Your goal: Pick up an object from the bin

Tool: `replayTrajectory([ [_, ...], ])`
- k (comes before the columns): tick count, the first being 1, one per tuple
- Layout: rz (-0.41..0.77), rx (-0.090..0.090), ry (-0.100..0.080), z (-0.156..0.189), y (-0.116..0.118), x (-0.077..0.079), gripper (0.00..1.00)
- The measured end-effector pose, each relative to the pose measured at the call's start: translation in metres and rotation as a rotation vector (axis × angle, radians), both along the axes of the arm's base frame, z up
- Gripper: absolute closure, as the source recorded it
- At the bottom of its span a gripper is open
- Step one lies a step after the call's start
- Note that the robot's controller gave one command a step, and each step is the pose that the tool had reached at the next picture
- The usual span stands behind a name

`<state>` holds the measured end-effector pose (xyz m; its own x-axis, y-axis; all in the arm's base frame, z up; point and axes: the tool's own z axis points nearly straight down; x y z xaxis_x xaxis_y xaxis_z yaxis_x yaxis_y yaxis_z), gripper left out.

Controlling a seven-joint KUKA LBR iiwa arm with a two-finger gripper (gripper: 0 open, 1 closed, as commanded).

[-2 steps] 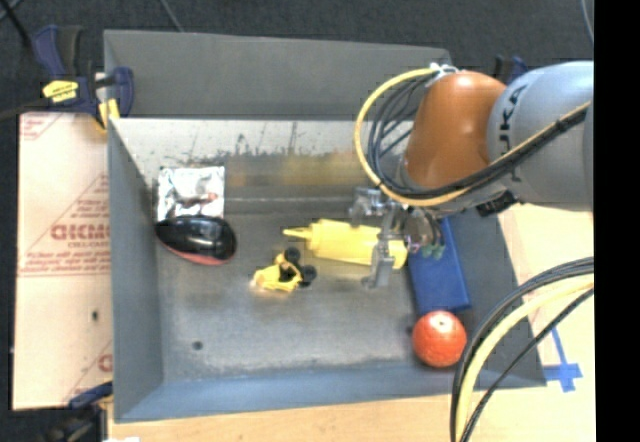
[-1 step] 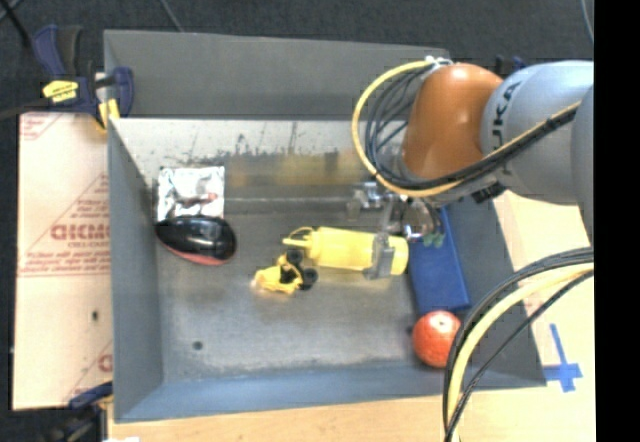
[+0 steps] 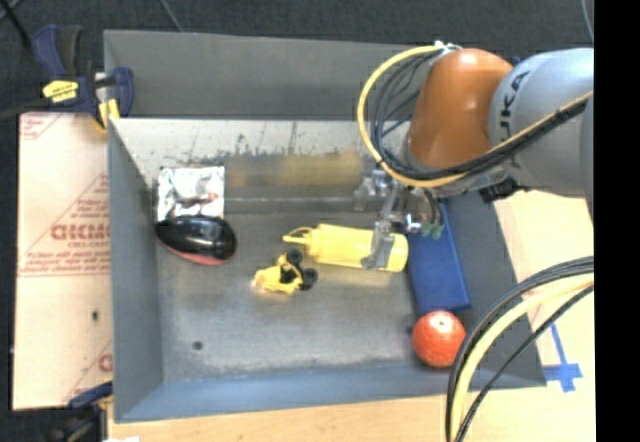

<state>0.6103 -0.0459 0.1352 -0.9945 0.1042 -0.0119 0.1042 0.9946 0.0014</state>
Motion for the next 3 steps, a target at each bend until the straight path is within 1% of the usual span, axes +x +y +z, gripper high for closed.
replayTrajectory([
  [1,0.01,-0.003,-0.004,-0.036,-0.001,0.002,0.0],
  [2,-0.163,0.002,-0.001,-0.065,0.003,-0.004,1.0],
  [3,-0.163,0.001,-0.001,-0.065,0.003,-0.004,1.0],
])
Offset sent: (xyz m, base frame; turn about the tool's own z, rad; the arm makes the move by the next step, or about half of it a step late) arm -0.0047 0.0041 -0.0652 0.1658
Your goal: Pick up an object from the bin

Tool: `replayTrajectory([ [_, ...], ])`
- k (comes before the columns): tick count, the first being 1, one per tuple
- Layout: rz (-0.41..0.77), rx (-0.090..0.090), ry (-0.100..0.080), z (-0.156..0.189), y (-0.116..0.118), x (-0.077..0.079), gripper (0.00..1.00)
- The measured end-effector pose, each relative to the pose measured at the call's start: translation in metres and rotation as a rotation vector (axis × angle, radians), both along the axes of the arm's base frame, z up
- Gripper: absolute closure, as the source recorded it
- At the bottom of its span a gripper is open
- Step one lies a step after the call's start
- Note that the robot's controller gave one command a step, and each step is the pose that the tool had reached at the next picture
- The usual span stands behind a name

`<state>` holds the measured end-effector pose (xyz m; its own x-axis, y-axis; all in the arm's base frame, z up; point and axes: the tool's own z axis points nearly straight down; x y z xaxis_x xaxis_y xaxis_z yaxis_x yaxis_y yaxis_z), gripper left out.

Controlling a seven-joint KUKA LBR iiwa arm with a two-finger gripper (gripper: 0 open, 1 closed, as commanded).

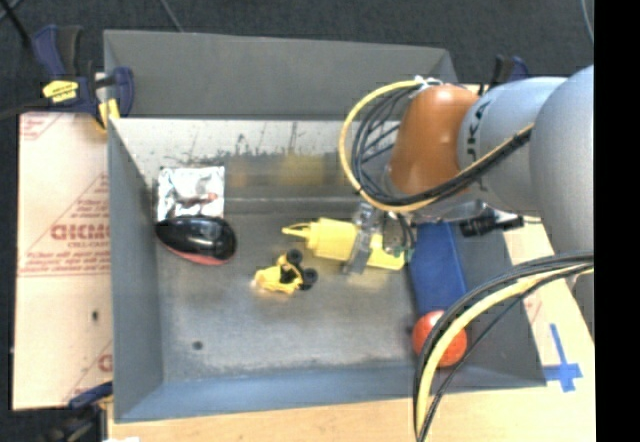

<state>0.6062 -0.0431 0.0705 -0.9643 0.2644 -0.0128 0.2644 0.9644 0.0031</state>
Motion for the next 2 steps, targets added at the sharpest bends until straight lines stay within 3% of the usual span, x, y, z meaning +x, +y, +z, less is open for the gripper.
replayTrajectory([
  [2,0.001,0.001,0.01,0.021,0.0,-0.003,1.0],
])
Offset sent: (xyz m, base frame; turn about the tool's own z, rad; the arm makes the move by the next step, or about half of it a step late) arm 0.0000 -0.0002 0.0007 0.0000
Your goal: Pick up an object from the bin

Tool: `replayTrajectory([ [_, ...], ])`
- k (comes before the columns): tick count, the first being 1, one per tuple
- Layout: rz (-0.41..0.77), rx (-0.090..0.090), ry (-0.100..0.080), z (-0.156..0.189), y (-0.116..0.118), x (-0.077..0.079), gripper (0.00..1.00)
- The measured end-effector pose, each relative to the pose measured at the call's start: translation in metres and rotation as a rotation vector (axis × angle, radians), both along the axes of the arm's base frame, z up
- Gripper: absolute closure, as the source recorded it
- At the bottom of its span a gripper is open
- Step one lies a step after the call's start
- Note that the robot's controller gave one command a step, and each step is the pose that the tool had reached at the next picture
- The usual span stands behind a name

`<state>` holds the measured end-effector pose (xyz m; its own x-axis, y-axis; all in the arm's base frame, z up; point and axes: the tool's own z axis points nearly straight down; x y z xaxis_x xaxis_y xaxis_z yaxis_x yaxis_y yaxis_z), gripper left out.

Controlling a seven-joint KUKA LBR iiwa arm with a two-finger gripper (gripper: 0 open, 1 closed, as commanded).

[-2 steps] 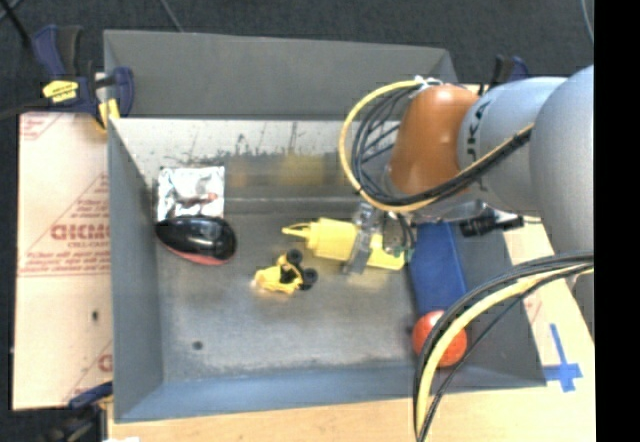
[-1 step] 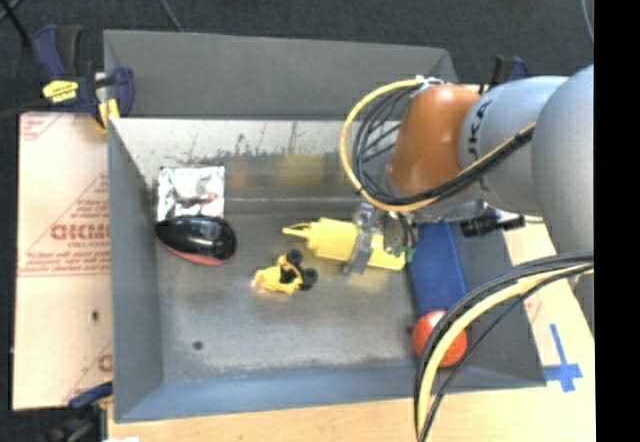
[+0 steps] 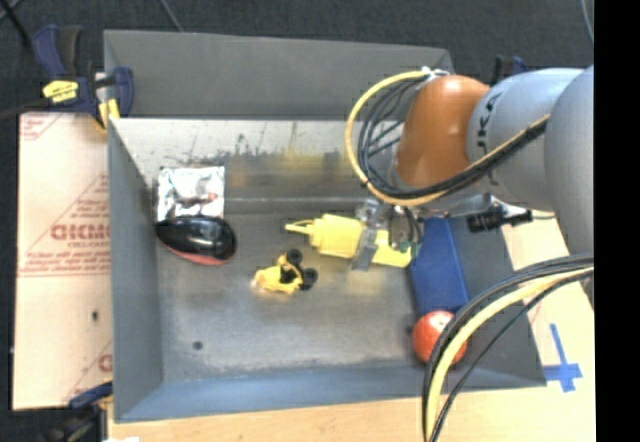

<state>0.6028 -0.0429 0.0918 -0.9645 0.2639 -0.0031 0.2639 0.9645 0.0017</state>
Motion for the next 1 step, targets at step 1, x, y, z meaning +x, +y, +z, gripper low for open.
replayTrajectory([
  [1,0.001,0.0,-0.008,0.0225,-0.0004,0.0022,1.0],
])
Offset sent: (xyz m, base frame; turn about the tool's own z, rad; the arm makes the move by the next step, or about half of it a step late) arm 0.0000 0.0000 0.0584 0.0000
